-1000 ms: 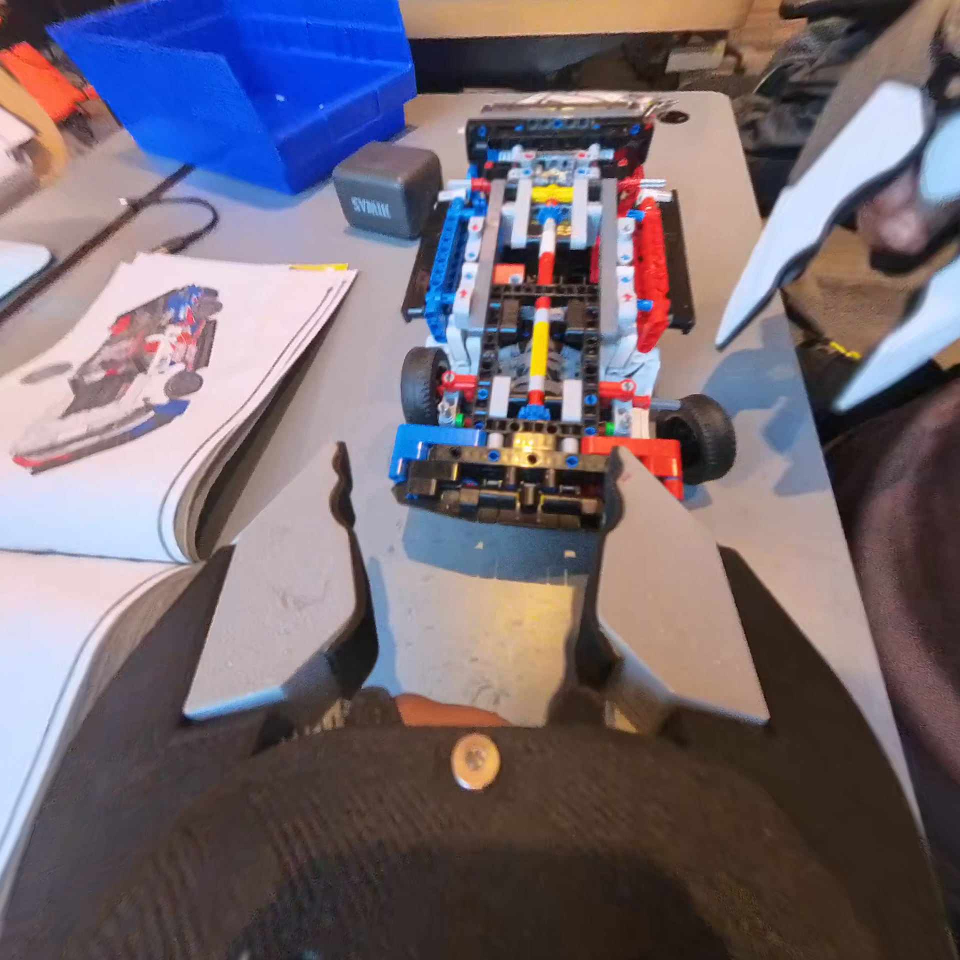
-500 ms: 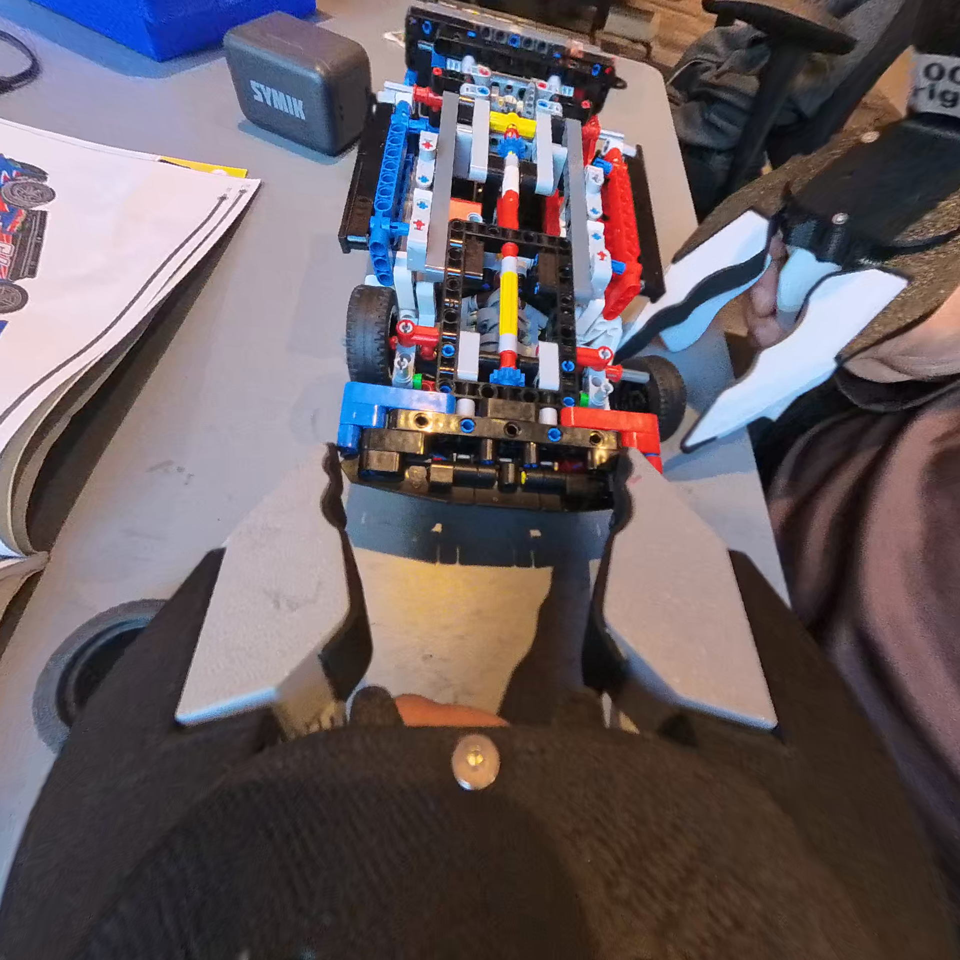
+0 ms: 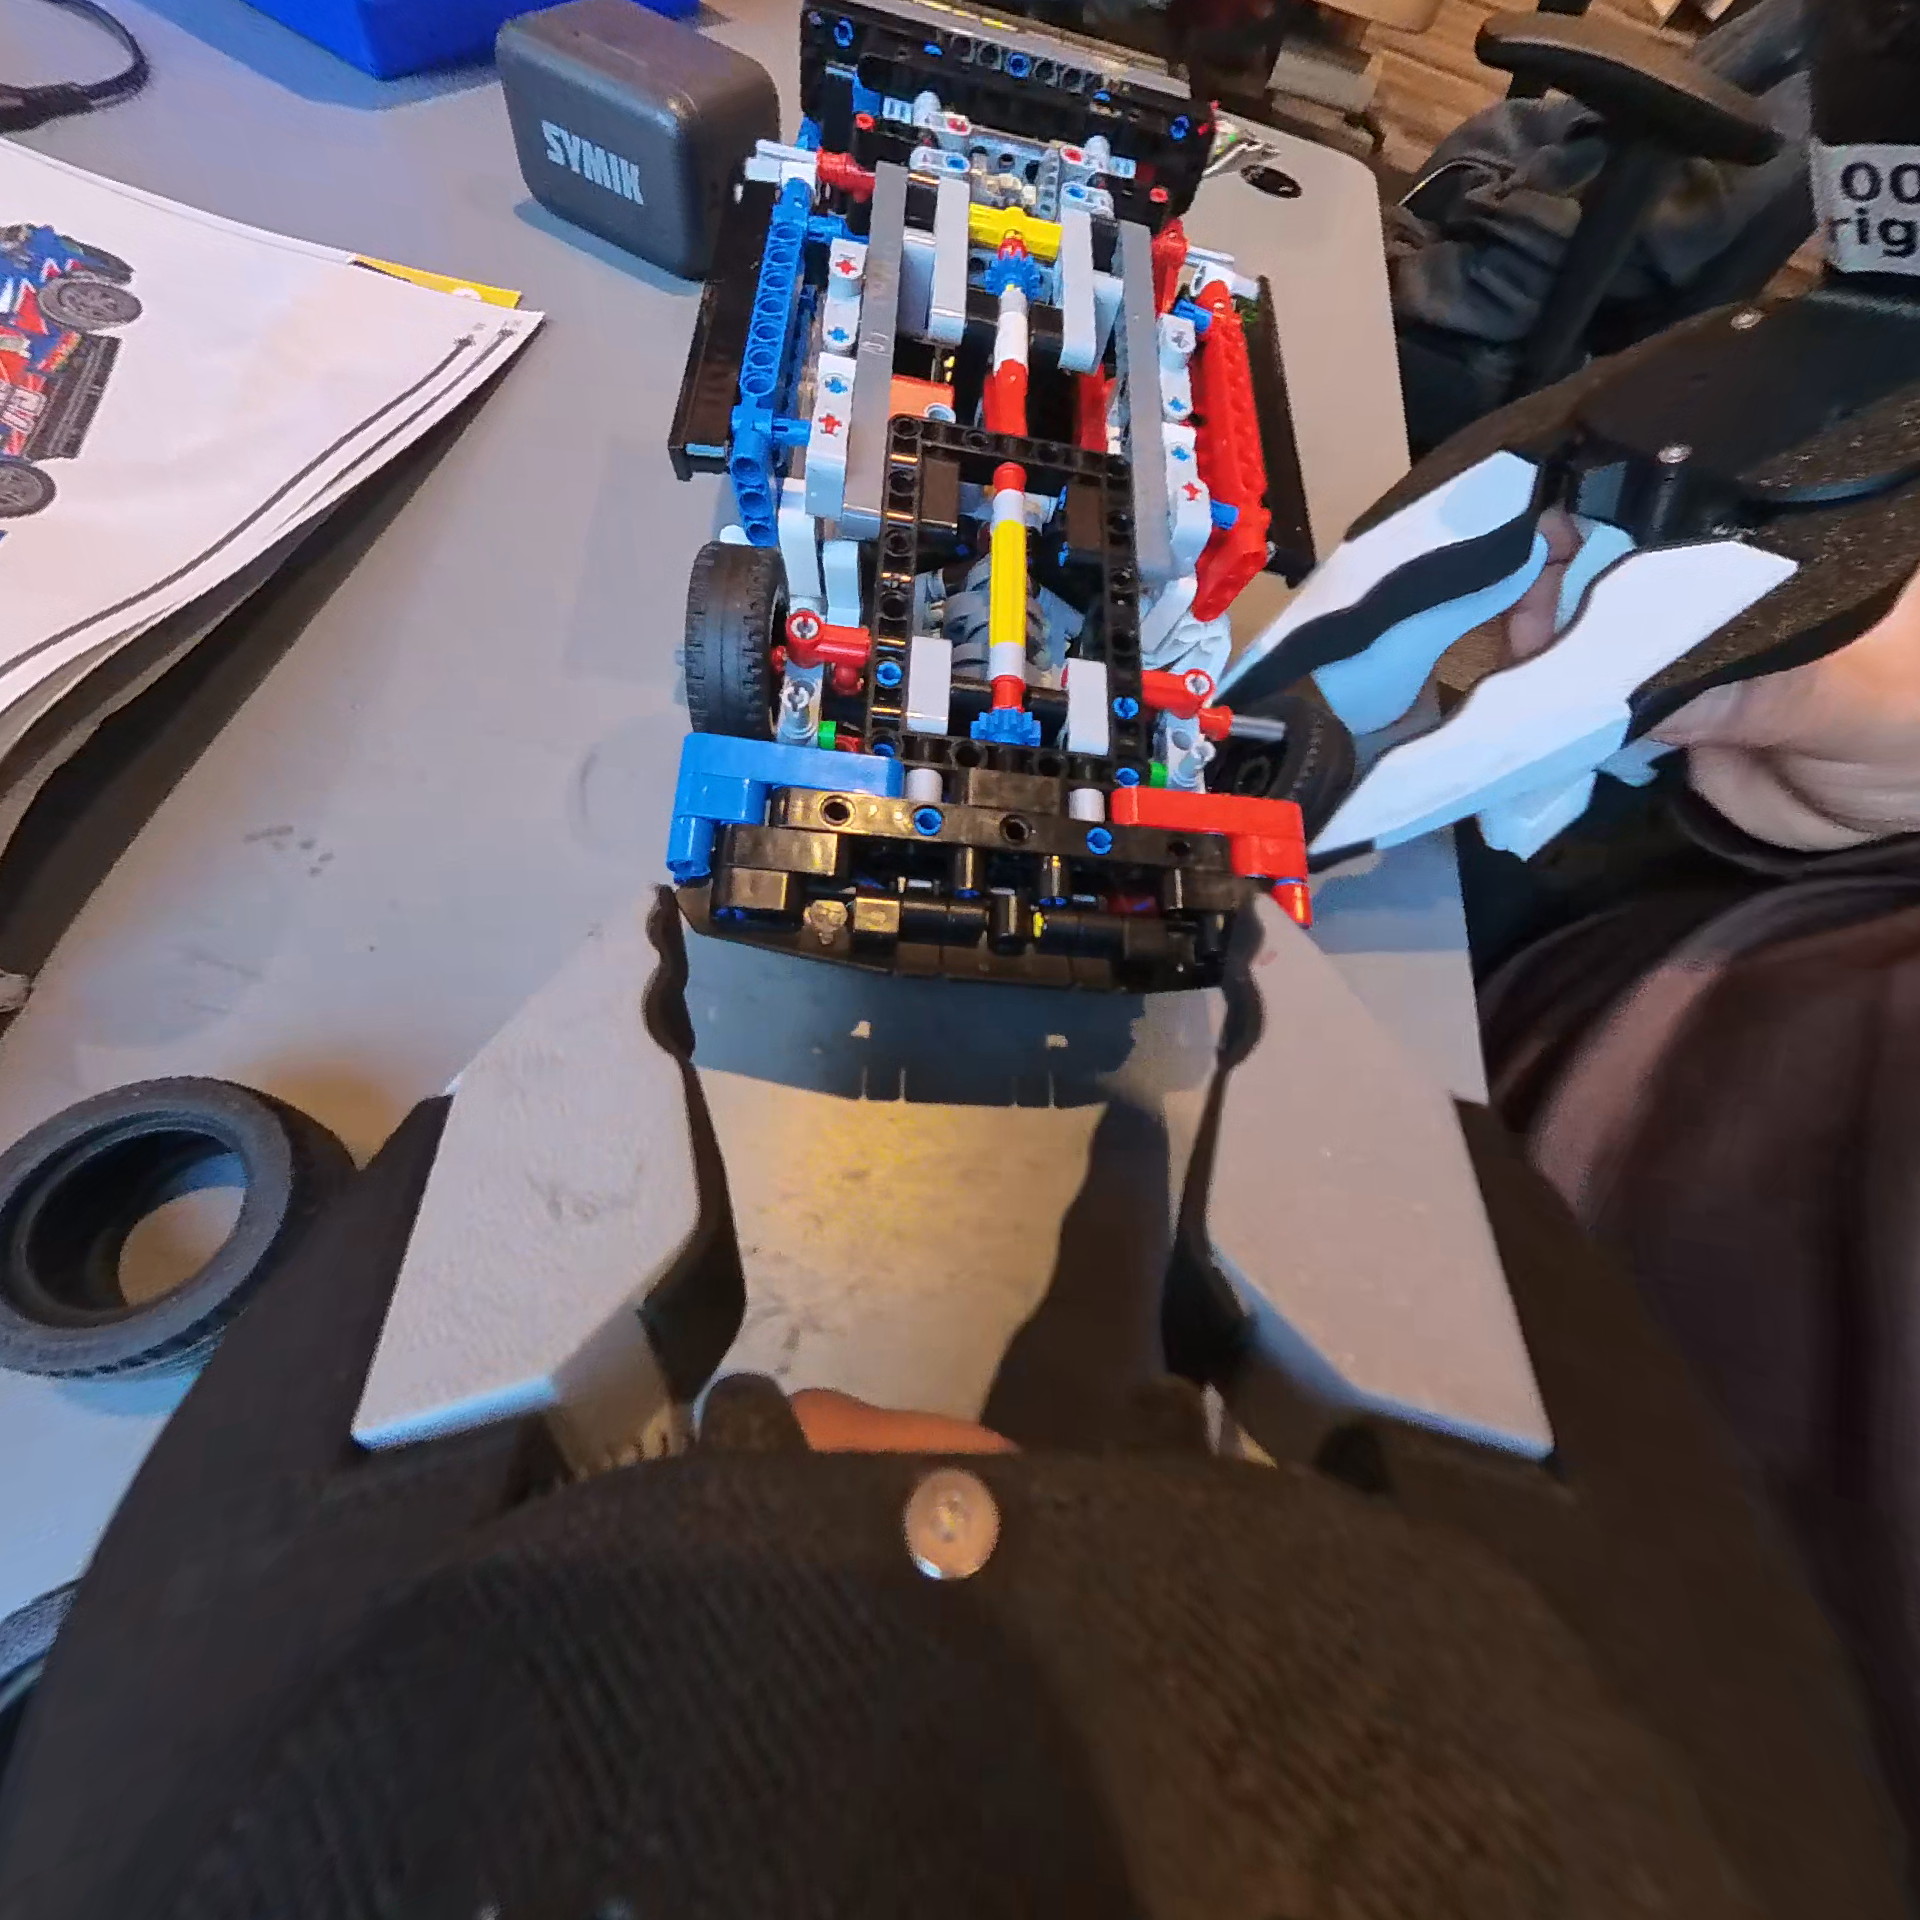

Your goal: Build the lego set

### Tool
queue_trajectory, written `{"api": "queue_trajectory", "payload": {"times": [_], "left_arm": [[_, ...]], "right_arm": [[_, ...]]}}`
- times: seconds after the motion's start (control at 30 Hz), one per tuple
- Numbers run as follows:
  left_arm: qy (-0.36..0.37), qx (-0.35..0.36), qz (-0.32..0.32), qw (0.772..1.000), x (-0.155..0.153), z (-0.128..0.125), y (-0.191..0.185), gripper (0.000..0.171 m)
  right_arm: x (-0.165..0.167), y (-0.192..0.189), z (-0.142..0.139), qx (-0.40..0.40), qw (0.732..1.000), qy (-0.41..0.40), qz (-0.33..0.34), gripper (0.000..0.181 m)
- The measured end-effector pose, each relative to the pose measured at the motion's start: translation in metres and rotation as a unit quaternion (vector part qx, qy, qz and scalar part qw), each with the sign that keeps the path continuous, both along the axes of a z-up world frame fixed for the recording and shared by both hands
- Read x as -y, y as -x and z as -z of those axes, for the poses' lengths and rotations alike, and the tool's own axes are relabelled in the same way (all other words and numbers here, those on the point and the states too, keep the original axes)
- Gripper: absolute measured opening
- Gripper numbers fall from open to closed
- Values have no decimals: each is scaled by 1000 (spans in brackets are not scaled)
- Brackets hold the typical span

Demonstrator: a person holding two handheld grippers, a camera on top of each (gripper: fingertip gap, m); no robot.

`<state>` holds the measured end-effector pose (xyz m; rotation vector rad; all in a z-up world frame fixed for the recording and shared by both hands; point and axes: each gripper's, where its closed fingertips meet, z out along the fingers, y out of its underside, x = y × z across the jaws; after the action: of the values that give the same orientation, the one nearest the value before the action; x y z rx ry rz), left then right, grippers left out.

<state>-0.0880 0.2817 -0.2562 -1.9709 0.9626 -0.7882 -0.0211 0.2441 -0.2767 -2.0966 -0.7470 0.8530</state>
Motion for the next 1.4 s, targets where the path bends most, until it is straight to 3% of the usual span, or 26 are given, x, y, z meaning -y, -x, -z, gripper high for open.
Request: {"api": "queue_trajectory", "payload": {"times": [0.13,0.27,0.53,0.63,0.73,0.9,1.1,1.4], "left_arm": [[5,3,4,1000,3,0,-1,97],[30,29,13,999,8,-2,-6,96],[79,150,6,985,12,-24,-4,71],[27,160,-5,987,9,-35,-1,67],[-78,124,-4,989,6,-45,-5,63],[-218,87,96,967,36,-70,-53,44],[-294,44,153,943,60,-68,-95,33],[-354,36,174,918,67,-68,-110,12]], "right_arm": [[13,-7,-5,-37,999,4,-4,41],[23,-18,-11,-34,998,-45,-15,41],[17,-39,-42,75,980,-172,-67,41],[11,-43,-52,90,972,-201,-84,40],[5,-47,-61,86,967,-220,-93,40],[5,-44,-72,46,965,-231,-117,40],[13,-37,-87,-43,966,-212,-141,40],[16,-30,-97,-99,965,-201,-139,40]]}}
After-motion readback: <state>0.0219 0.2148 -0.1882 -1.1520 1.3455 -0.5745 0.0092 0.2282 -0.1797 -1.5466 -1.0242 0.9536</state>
